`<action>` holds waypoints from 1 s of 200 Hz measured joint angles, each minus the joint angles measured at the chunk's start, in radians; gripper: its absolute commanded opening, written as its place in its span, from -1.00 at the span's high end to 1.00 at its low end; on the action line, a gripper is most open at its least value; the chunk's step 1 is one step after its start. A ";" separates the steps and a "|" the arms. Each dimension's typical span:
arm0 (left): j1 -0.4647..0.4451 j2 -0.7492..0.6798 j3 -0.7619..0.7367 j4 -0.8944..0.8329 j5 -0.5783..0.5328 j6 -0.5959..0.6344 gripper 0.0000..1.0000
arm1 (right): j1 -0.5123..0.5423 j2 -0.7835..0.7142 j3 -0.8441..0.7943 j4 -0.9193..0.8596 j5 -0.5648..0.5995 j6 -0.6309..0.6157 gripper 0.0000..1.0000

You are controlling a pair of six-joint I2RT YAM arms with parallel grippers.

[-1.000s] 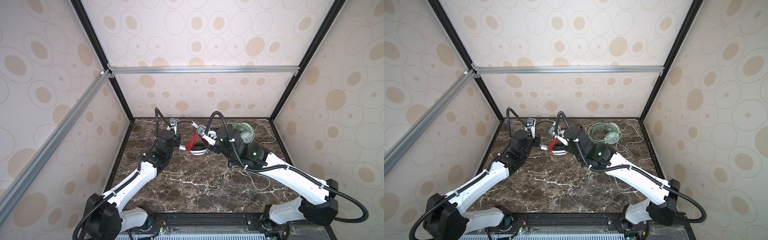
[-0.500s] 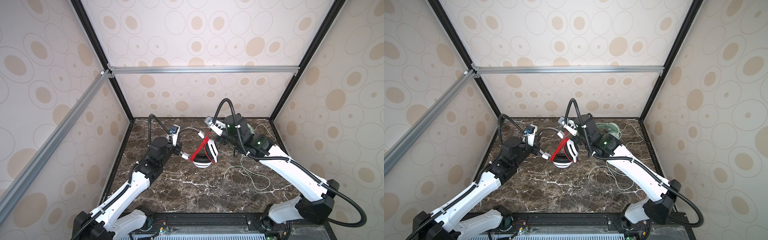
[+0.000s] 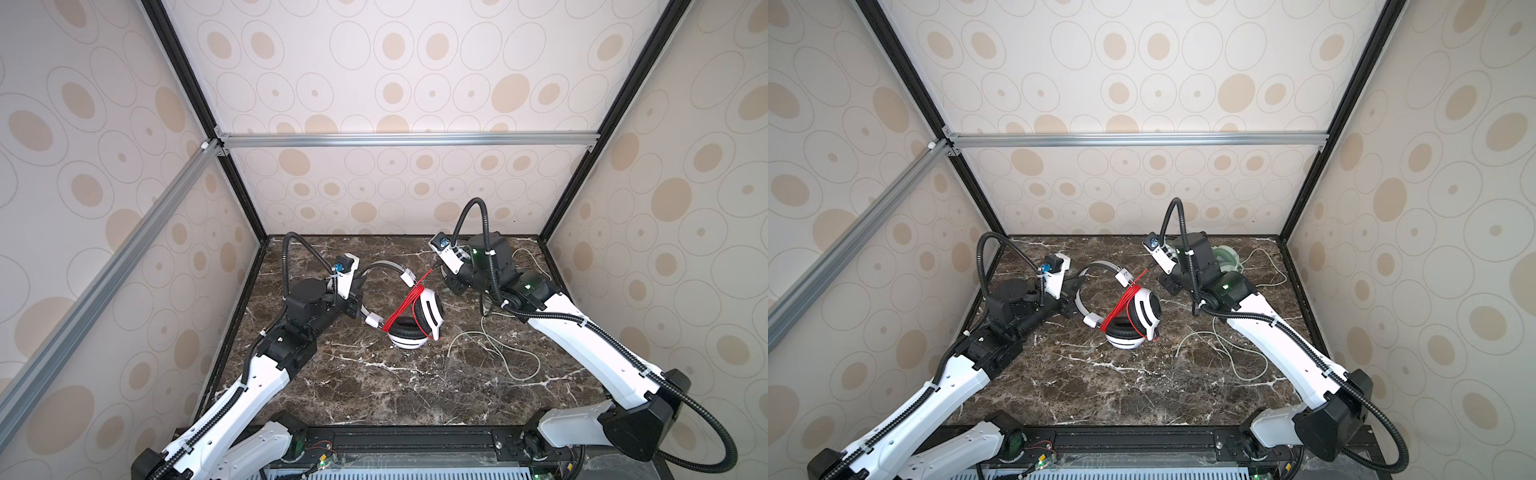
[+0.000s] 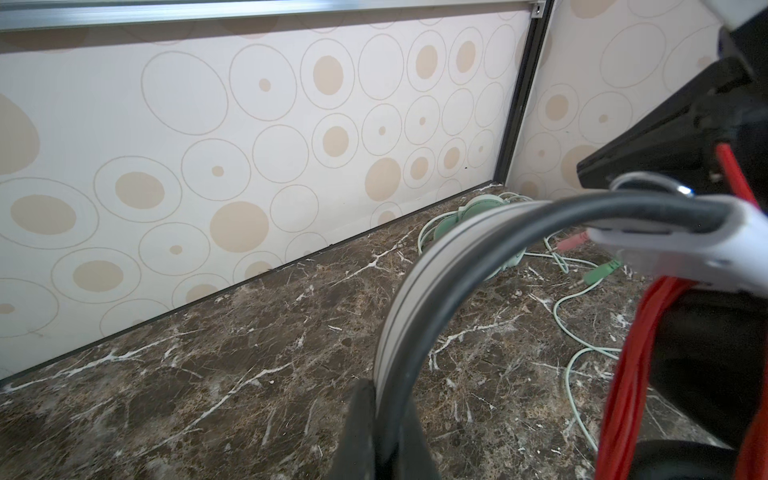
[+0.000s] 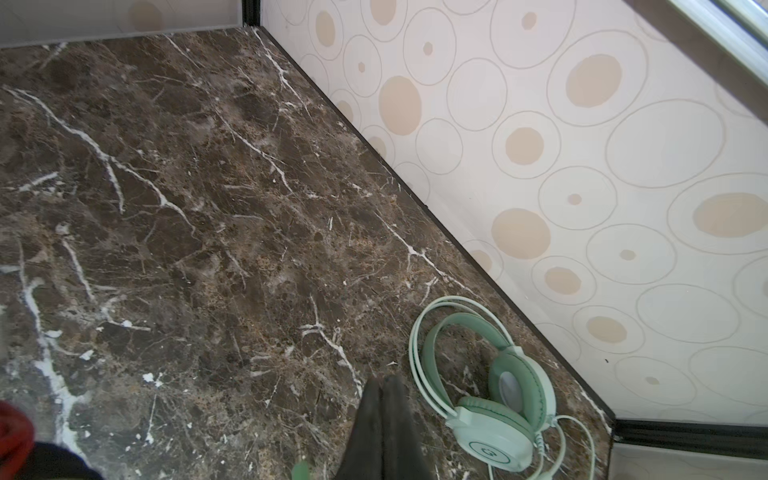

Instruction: Wrap the headphones

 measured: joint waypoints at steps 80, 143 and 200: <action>0.000 -0.011 0.097 -0.051 0.060 -0.021 1.00 | -0.064 -0.128 -0.219 0.206 -0.217 0.082 0.75; 0.000 -0.012 0.132 -0.052 0.091 -0.041 1.00 | -0.076 -0.206 -0.365 0.380 -0.323 0.121 0.61; 0.000 -0.013 0.161 -0.052 0.121 -0.072 1.00 | -0.077 -0.218 -0.445 0.513 -0.408 0.164 0.22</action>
